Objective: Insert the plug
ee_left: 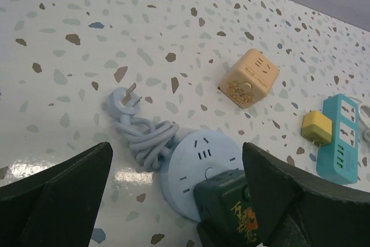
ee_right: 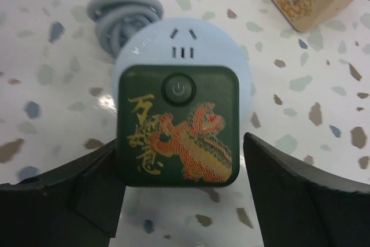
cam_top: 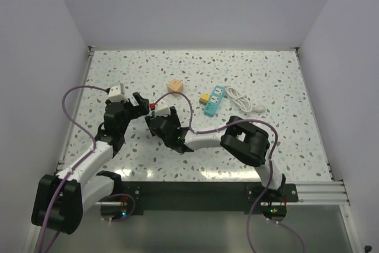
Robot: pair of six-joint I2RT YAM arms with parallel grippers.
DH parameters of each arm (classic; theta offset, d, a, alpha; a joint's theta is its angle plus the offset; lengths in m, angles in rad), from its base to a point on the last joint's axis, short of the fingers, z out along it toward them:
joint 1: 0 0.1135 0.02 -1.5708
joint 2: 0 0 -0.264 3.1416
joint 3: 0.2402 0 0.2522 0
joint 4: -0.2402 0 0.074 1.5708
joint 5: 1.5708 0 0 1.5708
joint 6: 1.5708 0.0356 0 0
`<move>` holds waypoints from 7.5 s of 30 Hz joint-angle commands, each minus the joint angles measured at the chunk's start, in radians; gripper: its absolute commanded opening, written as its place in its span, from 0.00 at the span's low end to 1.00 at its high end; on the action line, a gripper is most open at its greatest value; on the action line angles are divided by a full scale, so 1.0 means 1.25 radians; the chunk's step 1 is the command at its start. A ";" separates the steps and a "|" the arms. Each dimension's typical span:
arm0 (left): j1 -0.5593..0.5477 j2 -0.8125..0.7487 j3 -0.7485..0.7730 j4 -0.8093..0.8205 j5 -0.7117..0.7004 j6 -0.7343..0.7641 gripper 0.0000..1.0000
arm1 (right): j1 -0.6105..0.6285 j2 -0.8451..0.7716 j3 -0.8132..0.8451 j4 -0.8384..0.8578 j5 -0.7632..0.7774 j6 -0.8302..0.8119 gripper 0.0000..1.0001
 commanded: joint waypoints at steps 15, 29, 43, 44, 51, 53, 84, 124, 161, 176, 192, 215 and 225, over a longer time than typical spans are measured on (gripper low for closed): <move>-0.005 -0.007 0.011 0.016 0.030 0.001 1.00 | -0.037 -0.185 -0.224 0.096 -0.114 -0.035 0.99; -0.156 -0.039 0.033 -0.079 -0.072 -0.016 1.00 | -0.170 -0.435 -0.413 0.124 -0.175 -0.042 0.99; -0.206 0.046 0.038 -0.026 0.017 -0.080 1.00 | -0.277 -0.215 -0.266 0.209 -0.325 -0.078 0.99; -0.210 0.057 0.042 -0.025 0.015 -0.082 1.00 | -0.277 -0.205 -0.261 0.215 -0.345 -0.079 0.99; -0.222 0.137 0.070 -0.004 0.011 -0.083 1.00 | -0.278 -0.166 -0.262 0.259 -0.427 -0.071 0.98; -0.222 0.144 0.074 0.014 0.014 -0.085 1.00 | -0.277 -0.160 -0.267 0.269 -0.450 -0.071 0.98; -0.261 0.326 0.217 -0.093 -0.058 0.029 0.92 | -0.314 -0.423 -0.470 0.181 -0.375 -0.059 0.97; -0.448 0.269 0.196 -0.144 0.221 0.314 0.86 | -0.551 -0.405 -0.268 -0.131 -0.509 -0.101 0.97; -0.401 -0.076 0.125 -0.263 -0.112 0.168 1.00 | -0.426 -0.129 -0.052 -0.209 -0.925 -0.323 0.80; -0.380 -0.079 0.119 -0.256 -0.104 0.169 1.00 | -0.423 -0.116 -0.024 -0.336 -0.903 -0.408 0.05; -0.367 -0.079 0.103 -0.219 -0.126 0.165 1.00 | -0.422 -0.209 -0.121 -0.217 -0.454 -0.039 0.00; -0.346 -0.141 0.091 -0.199 -0.197 0.137 1.00 | -0.453 -0.236 -0.034 -0.068 -0.687 -0.146 0.81; -0.199 -0.055 0.071 -0.018 0.056 0.179 1.00 | -0.472 0.022 0.310 -0.181 -0.894 -0.269 0.86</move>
